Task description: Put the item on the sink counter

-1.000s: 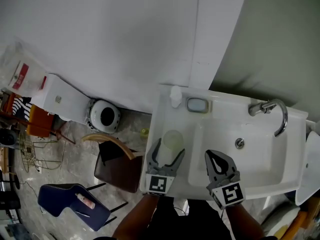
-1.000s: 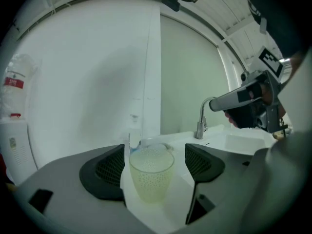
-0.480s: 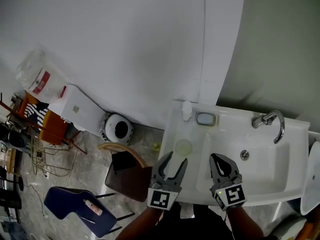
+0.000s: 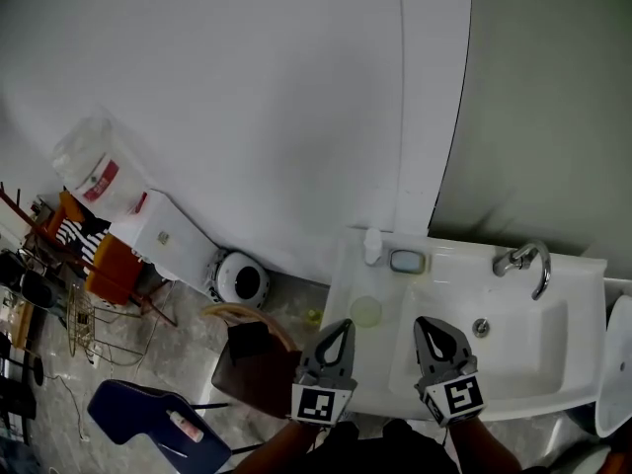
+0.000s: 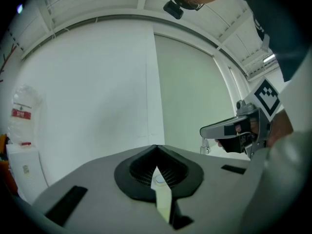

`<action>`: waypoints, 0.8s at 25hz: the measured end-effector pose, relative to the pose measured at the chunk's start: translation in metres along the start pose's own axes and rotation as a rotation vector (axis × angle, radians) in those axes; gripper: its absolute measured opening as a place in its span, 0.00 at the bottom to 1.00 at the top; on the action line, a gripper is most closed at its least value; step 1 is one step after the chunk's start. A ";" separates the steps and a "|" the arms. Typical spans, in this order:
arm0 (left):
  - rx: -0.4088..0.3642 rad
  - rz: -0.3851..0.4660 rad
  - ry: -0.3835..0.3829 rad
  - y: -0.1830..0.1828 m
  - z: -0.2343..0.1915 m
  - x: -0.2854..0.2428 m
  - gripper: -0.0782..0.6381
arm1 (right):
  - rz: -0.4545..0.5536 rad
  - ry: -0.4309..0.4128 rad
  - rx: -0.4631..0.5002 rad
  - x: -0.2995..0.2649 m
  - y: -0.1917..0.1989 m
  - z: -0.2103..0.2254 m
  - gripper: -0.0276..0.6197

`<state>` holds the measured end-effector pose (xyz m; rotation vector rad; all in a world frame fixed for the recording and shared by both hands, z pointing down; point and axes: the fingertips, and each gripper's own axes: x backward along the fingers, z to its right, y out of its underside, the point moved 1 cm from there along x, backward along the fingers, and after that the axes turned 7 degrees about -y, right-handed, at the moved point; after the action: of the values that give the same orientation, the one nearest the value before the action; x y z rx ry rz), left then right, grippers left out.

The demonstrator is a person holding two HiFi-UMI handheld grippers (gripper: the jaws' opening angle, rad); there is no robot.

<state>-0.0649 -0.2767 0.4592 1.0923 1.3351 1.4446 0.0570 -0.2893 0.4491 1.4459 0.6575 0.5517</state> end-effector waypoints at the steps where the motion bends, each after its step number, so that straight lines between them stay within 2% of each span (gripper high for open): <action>1: 0.002 0.000 0.006 -0.001 0.001 0.001 0.12 | 0.002 0.001 0.004 0.001 -0.002 0.000 0.06; 6: 0.012 0.001 0.019 -0.009 0.003 0.007 0.12 | 0.032 0.004 0.022 0.006 -0.015 -0.003 0.06; 11: 0.014 -0.011 0.012 -0.008 0.002 0.013 0.12 | 0.067 -0.008 0.093 0.013 -0.028 -0.011 0.06; 20: 0.022 -0.034 0.025 -0.001 0.003 0.016 0.13 | 0.082 0.013 0.099 0.019 -0.031 -0.010 0.06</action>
<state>-0.0662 -0.2600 0.4587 1.0643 1.3834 1.4260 0.0624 -0.2707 0.4166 1.5688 0.6449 0.5997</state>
